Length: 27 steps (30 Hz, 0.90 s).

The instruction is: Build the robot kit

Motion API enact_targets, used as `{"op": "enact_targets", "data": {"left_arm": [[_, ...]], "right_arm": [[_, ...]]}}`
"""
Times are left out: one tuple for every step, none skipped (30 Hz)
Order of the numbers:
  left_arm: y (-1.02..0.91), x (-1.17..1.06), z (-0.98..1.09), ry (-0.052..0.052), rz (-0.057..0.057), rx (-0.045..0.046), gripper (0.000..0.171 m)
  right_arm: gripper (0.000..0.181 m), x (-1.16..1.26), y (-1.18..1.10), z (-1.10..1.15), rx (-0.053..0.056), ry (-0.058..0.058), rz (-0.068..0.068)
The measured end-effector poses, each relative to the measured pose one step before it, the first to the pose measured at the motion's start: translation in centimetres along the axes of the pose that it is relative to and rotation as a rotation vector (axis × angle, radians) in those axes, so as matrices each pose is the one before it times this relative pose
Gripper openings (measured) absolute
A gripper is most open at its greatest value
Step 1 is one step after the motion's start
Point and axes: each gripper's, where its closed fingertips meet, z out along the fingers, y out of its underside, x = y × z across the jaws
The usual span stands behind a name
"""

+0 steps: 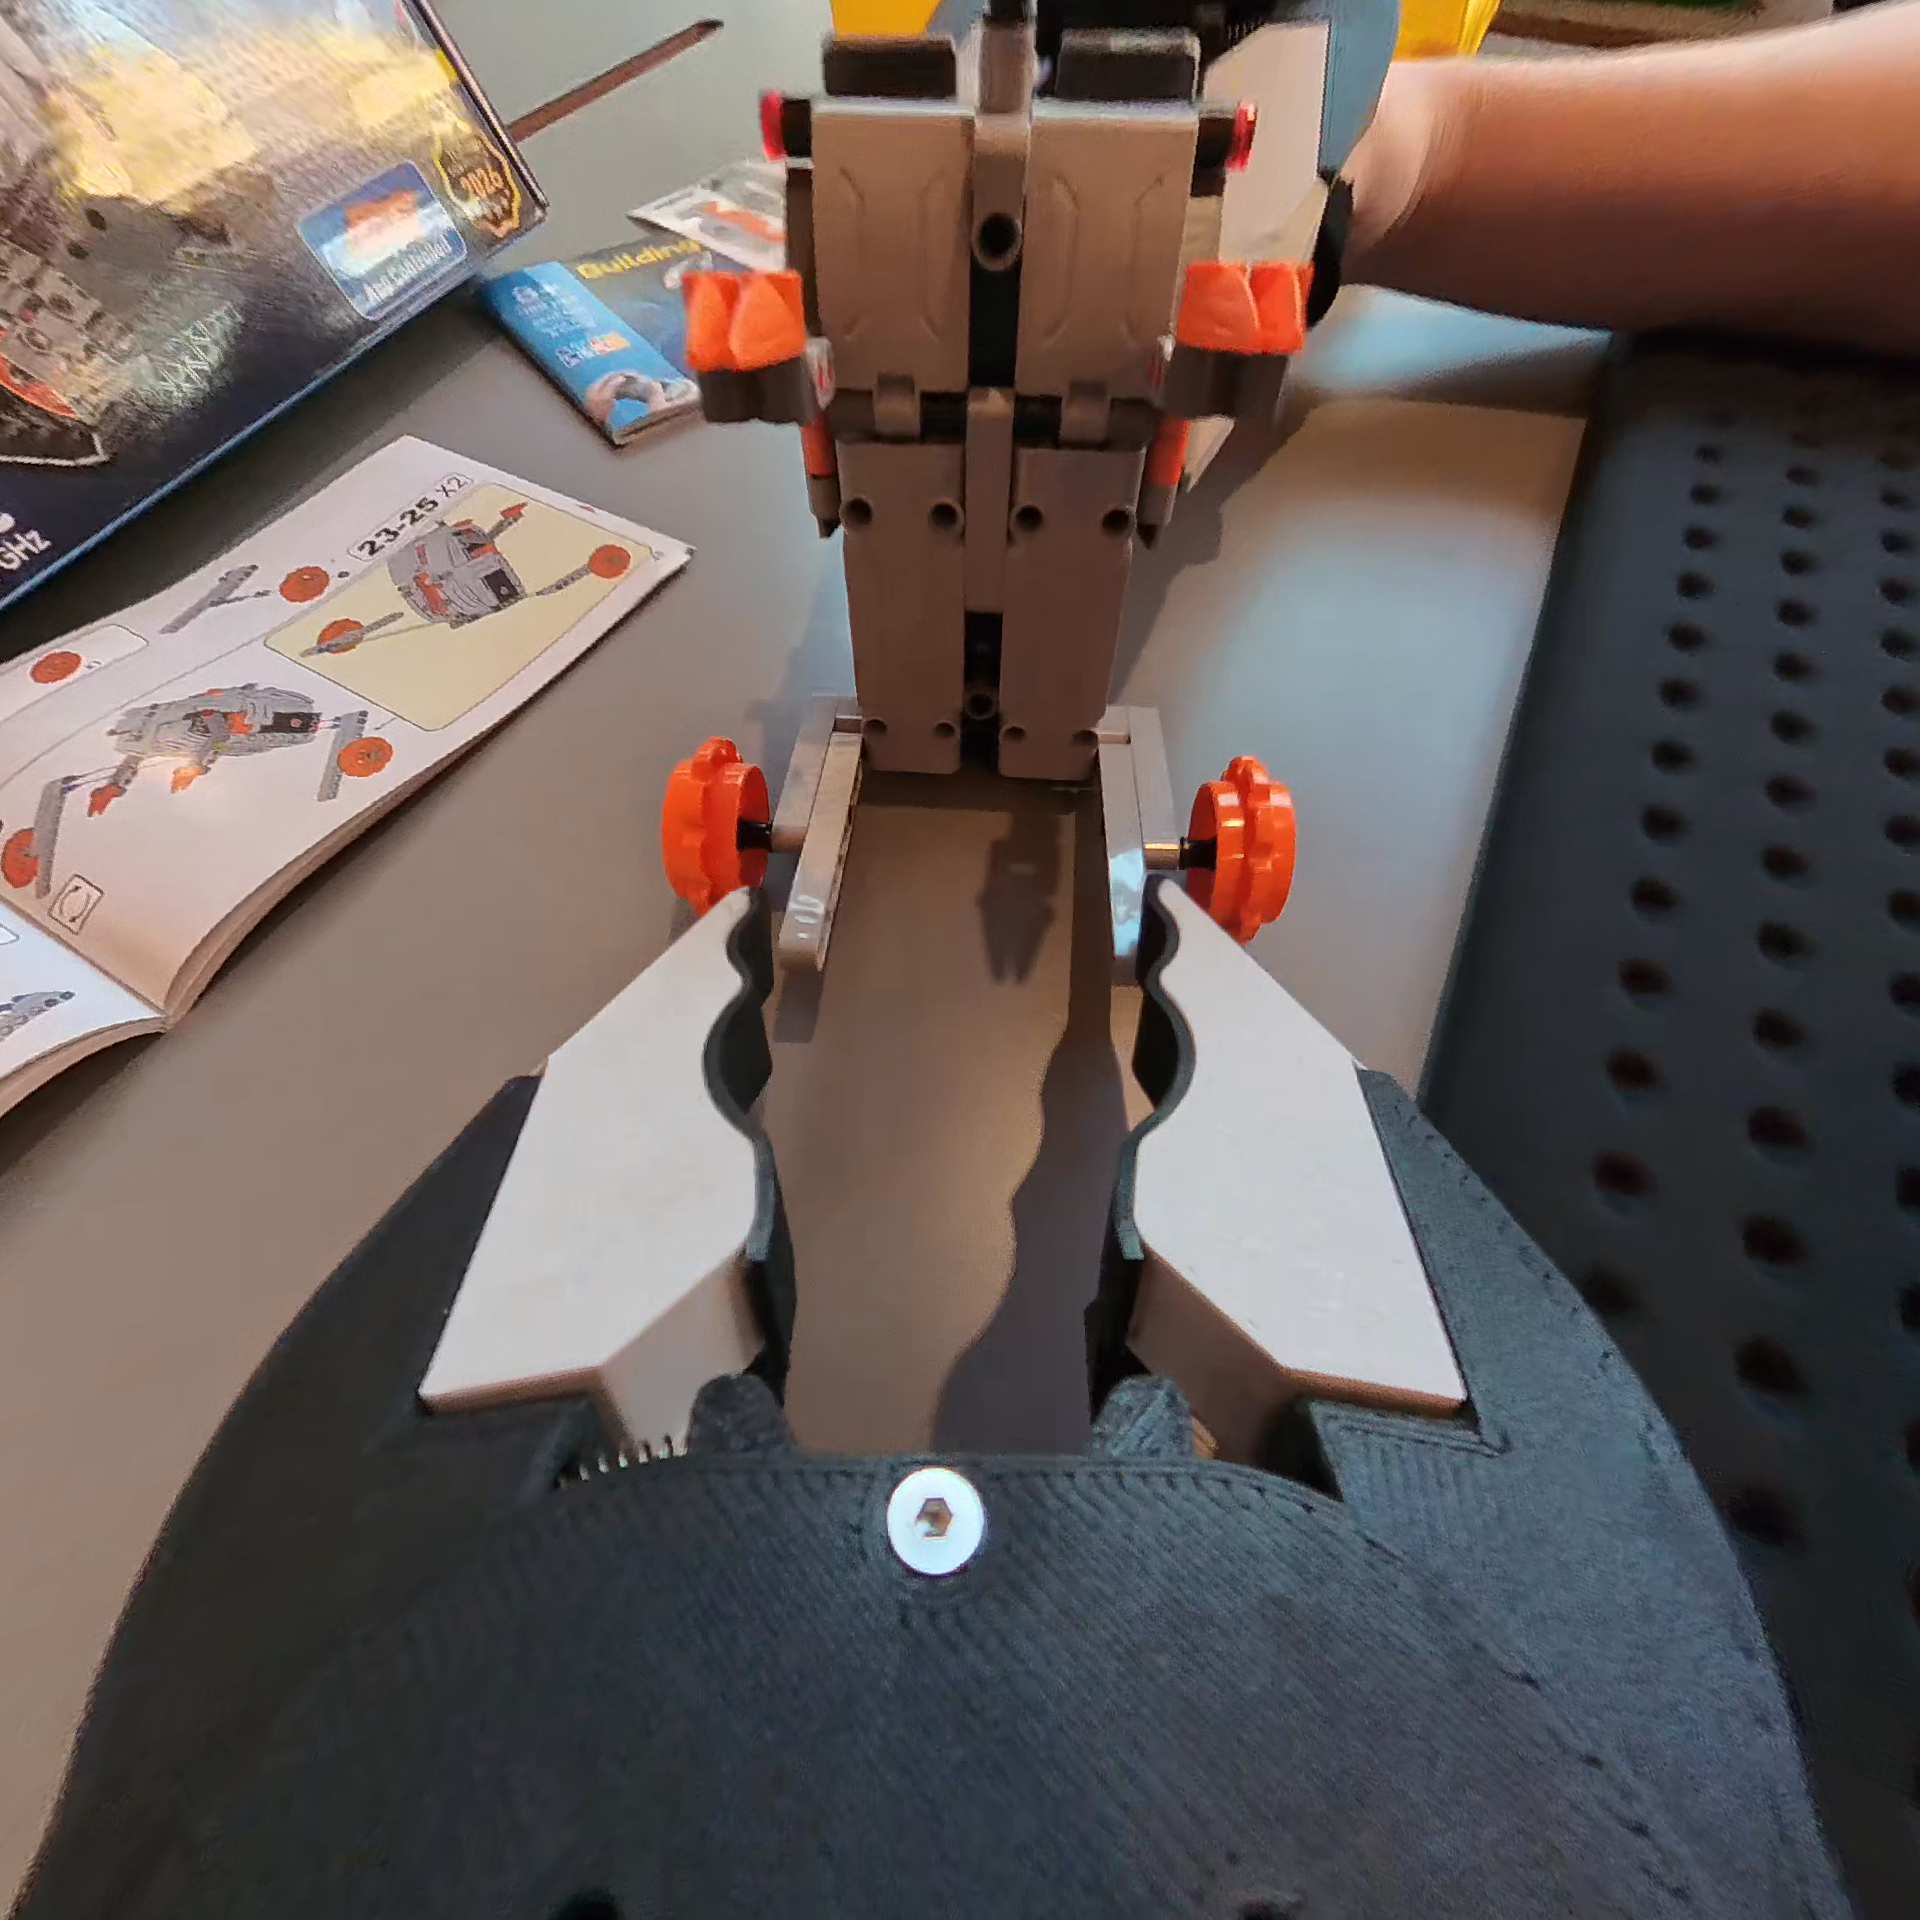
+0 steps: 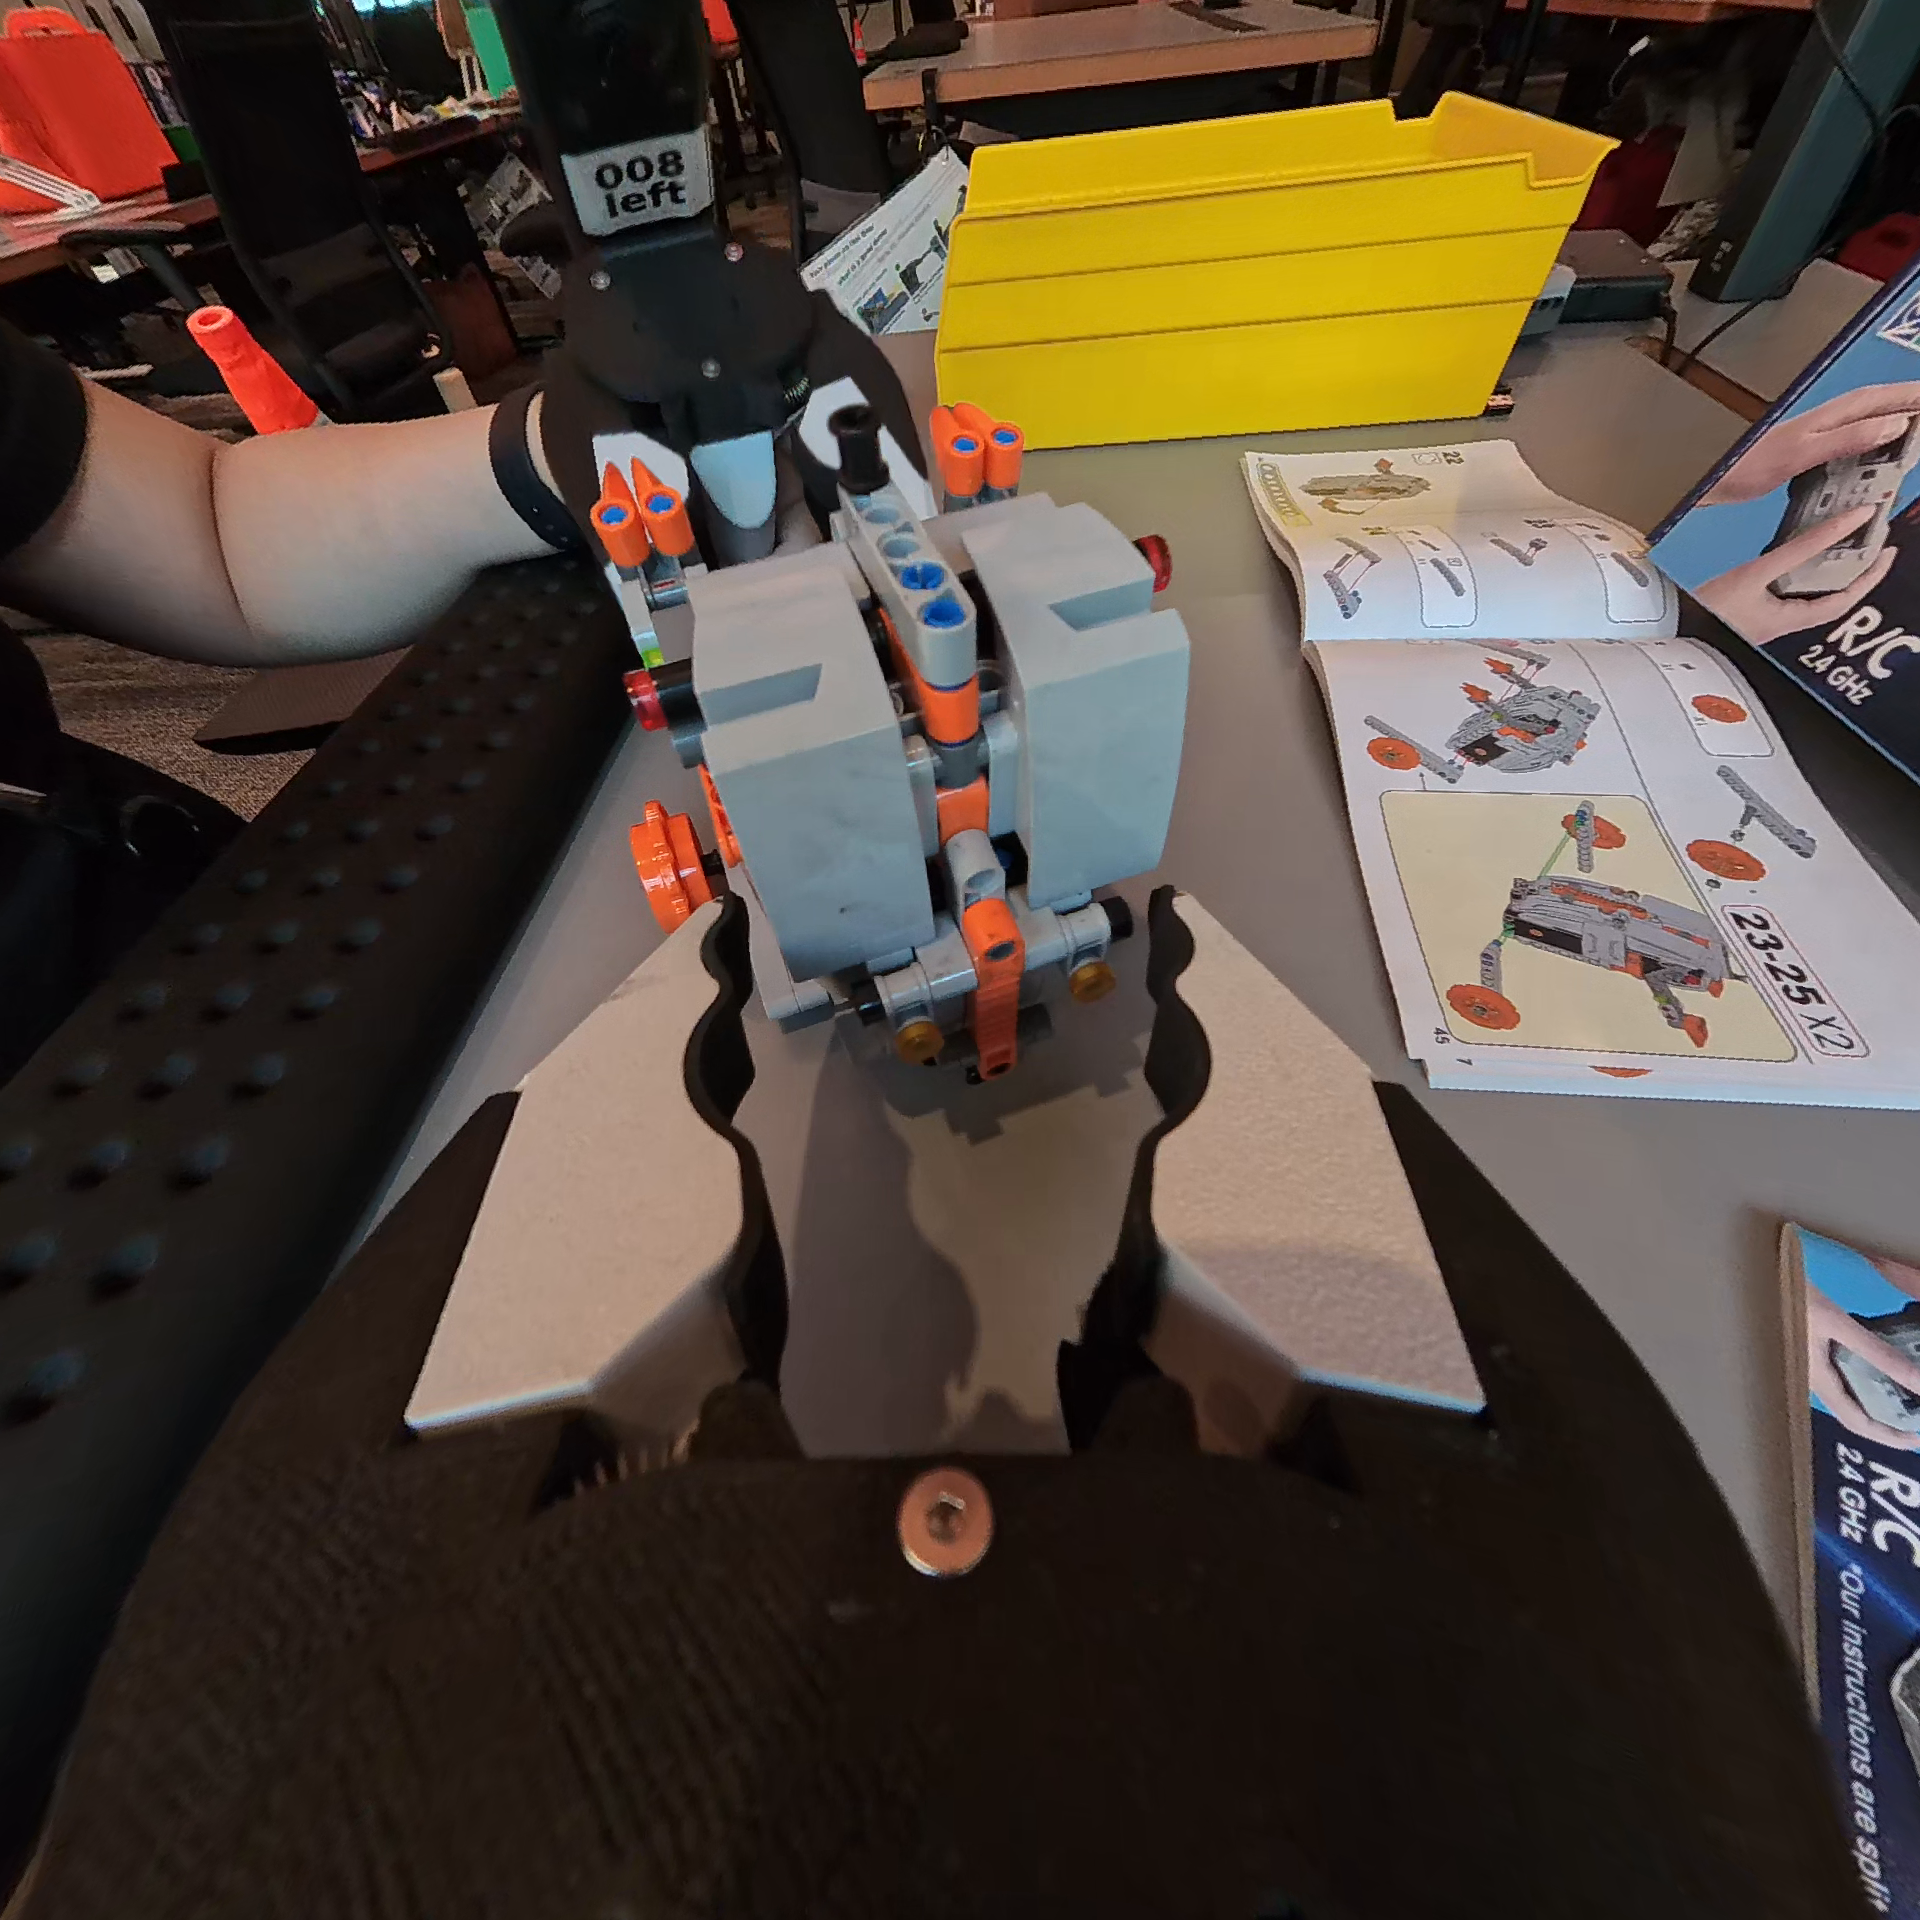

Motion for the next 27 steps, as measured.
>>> {"op": "enact_targets", "data": {"left_arm": [[0.324, 0.132, 0.173, 0.0002, 0.0151, -0.01877, 0.070], [0.187, 0.250, 0.155, 0.0056, 0.0151, -0.01163, 0.076], [0.050, 0.142, 0.075, -0.0026, 0.0145, -0.00642, 0.079], [0.049, -0.035, 0.024, -0.0099, 0.0135, -0.00449, 0.079], [0.062, -0.063, 0.019, -0.0067, 0.0052, -0.00214, 0.078], [0.082, -0.086, 0.002, -0.0043, -0.0003, -0.00351, 0.077], [0.089, -0.061, 0.011, -0.0027, -0.0007, -0.00488, 0.076], [0.030, 0.004, 0.006, 0.0006, -0.0010, -0.00216, 0.076], [-0.002, -0.015, -0.005, -0.0006, -0.0005, -0.00059, 0.076], [0.004, -0.006, -0.003, -0.0019, 0.0022, -0.00061, 0.075], [-0.021, -0.007, -0.015, -0.0030, 0.0044, 0.00004, 0.075], [-0.027, -0.013, -0.020, -0.0038, 0.0060, 0.00069, 0.075], [-0.020, -0.019, -0.015, -0.0033, 0.0061, 0.00098, 0.075], [-0.004, 0.010, -0.008, -0.0007, 0.0030, 0.00043, 0.075], [0.007, -0.001, 0.012, 0.0014, -0.0014, 0.00010, 0.075], [0.015, -0.011, 0.014, 0.0024, -0.0035, 0.00083, 0.074], [0.014, -0.019, 0.011, 0.0019, -0.0020, 0.00100, 0.074], [0.020, -0.017, 0.012, 0.0008, -0.0001, 0.00119, 0.074], [0.017, -0.015, -0.002, -0.0004, 0.0015, 0.00085, 0.073], [0.016, -0.004, 0.009, -0.0011, 0.0018, -0.00002, 0.073], [0.008, 0.003, 0.008, -0.0012, 0.0011, -0.00043, 0.073], [0.009, -0.002, 0.006, -0.0008, 0.0008, -0.00027, 0.072], [0.014, 0.002, -0.001, -0.0003, 0.0005, -0.00026, 0.072], [0.004, -0.008, -0.003, 0.0002, -0.0004, -0.00007, 0.072], [0.004, 0.002, 0.015, 0.0006, -0.0014, 0.00004, 0.072], [0.004, -0.015, 0.004, 0.0005, -0.0014, -0.00033, 0.072], [0.006, 0.008, 0.011, 0.0000, -0.0003, -0.00022, 0.072]], "right_arm": [[0.076, 0.004, 0.001, -0.008, 0.0002, 0.0005, 0.0004], [0.076, 0.020, 0.010, -0.008, 0.0001, 0.0006, 0.0012], [0.076, 0.007, -0.018, -0.010, 0.0007, -0.0001, 0.0014], [0.076, 0.012, -0.001, -0.003, 0.0009, -0.0001, 0.0010], [0.076, -0.001, -0.016, -0.009, 0.0006, -0.0003, 0.0006], [0.076, -0.001, -0.001, 0.000, 0.0001, 0.0001, 0.0003], [0.076, 0.003, 0.007, -0.003, -0.0005, 0.0002, 0.0000], [0.076, -0.010, 0.012, 0.011, -0.0003, -0.0002, -0.0001], [0.076, -0.003, 0.003, -0.001, -0.0002, -0.0001, 0.0003], [0.076, 0.003, 0.000, -0.010, 0.0002, -0.0003, 0.0002], [0.076, -0.005, -0.003, 0.002, 0.0002, -0.0002, 0.0003], [0.076, -0.007, -0.007, 0.004, -0.0004, -0.0006, -0.0001], [0.076, -0.010, 0.021, 0.007, -0.0010, -0.0004, -0.0005], [0.076, -0.010, 0.011, 0.012, -0.0012, -0.0003, -0.0003], [0.076, 0.000, 0.021, 0.013, -0.0013, -0.0002, 0.0001], [0.076, -0.003, 0.005, 0.005, -0.0006, -0.0004, -0.0002], [0.076, -0.011, 0.003, 0.008, -0.0004, -0.0003, -0.0002], [0.076, 0.000, 0.003, 0.006, -0.0004, 0.0000, 0.0001], [0.075, 0.008, 0.000, 0.000, 0.0000, 0.0004, -0.0003], [0.075, -0.011, -0.007, -0.007, 0.0002, 0.0007, -0.0015], [0.075, -0.014, 0.006, 0.004, -0.0002, 0.0012, -0.0027], [0.075, -0.032, 0.005, 0.008, -0.0010, 0.0007, -0.0039], [0.075, -0.024, 0.007, 0.013, -0.0014, 0.0006, -0.0036], [0.075, -0.050, 0.012, 0.026, -0.0013, -0.0005, -0.0019], [0.075, -0.056, -0.001, 0.038, -0.0007, -0.0018, -0.0006], [0.075, -0.037, 0.003, 0.026, -0.0008, -0.0012, -0.0009], [0.075, -0.029, 0.025, 0.032, -0.0028, -0.0003, -0.0014]]}}
